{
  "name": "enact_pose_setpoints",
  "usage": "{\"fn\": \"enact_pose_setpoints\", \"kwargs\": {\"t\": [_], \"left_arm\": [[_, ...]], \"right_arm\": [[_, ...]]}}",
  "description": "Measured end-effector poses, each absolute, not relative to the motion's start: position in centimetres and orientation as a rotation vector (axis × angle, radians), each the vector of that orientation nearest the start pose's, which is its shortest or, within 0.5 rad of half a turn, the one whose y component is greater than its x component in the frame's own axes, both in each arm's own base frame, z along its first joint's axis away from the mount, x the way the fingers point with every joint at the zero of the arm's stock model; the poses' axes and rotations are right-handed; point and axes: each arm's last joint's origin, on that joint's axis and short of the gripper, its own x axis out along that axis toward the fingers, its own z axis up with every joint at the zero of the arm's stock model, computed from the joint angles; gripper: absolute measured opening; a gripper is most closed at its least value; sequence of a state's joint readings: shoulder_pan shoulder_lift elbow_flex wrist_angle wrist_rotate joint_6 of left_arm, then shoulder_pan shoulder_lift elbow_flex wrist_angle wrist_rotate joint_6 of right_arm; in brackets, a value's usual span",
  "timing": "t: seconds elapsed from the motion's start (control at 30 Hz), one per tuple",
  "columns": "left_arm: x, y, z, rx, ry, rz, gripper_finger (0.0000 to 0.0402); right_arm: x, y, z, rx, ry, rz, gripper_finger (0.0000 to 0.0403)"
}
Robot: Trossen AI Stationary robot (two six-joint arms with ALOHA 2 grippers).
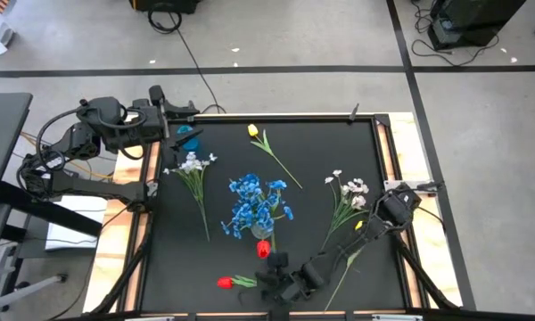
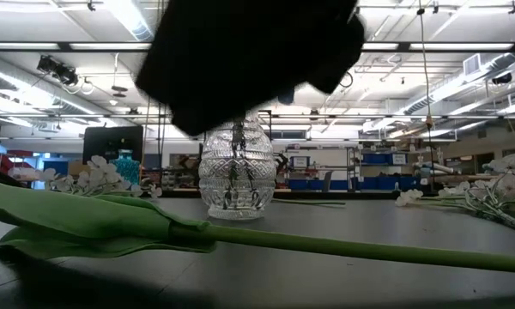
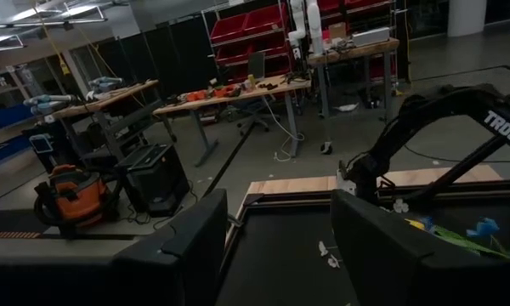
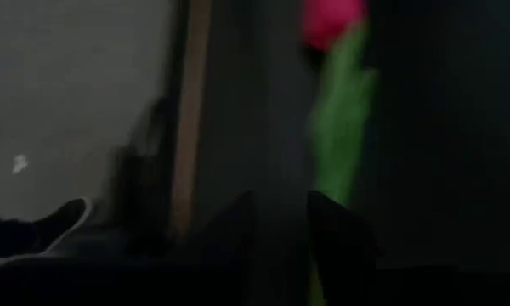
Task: Sort flowers into vase by color
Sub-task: Put the red flower into the transparent vase
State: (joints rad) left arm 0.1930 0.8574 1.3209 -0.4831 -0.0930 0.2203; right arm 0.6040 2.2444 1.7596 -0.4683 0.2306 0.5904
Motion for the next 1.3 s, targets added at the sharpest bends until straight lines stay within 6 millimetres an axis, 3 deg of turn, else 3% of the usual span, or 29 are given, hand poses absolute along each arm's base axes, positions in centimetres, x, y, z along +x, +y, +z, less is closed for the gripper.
{"fn": "enact_pose_setpoints", "kwargs": {"t": [0.17,0.4,0.57,0.7,1.0,1.3], "left_arm": [[13.3,2.9,46.4,0.218,0.052,0.283,0.0215],[13.3,2.9,46.4,0.218,0.052,0.283,0.0215],[13.3,2.9,46.4,0.218,0.051,0.283,0.0215],[13.3,2.9,46.4,0.218,0.051,0.283,0.0215],[13.3,2.9,46.5,0.218,0.051,0.283,0.0215],[13.3,2.9,46.4,0.218,0.051,0.283,0.0215]], "right_arm": [[40.7,25.8,17.3,0.193,0.976,0.082,0.0165],[39.4,27.0,19.1,0.159,1.088,0.162,0.0219],[37.4,27.5,22.2,0.018,1.160,0.046,0.0219],[35.6,27.7,25.8,-0.066,1.142,-0.007,0.0212],[31.8,26.3,32.4,0.158,1.080,-0.123,0.0208],[30.7,27.2,32.6,0.378,1.215,-0.085,0.0184]]}}
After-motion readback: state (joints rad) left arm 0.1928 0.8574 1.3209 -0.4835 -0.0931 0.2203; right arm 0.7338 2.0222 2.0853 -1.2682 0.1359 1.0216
